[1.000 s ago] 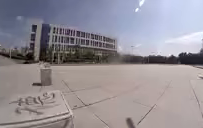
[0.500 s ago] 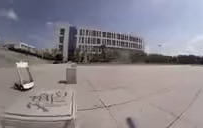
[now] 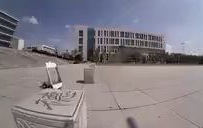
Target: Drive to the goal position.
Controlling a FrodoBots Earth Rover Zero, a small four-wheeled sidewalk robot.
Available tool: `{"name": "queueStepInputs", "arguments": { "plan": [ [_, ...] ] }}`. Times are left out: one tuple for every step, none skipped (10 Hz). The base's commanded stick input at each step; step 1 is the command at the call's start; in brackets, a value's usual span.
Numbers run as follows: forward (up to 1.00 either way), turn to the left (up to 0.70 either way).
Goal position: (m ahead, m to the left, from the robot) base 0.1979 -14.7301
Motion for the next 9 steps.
{"name": "queueStepInputs", "arguments": {
  "plan": [
    [-0.70, 0.35],
    [-0.70, 0.35],
    [-0.70, 0.35],
    [-0.70, 0.35],
    [-0.70, 0.35],
    [-0.70, 0.35],
    [-0.70, 0.35],
    [-0.70, 0.35],
    [-0.57, 0.40]
  ]
}}
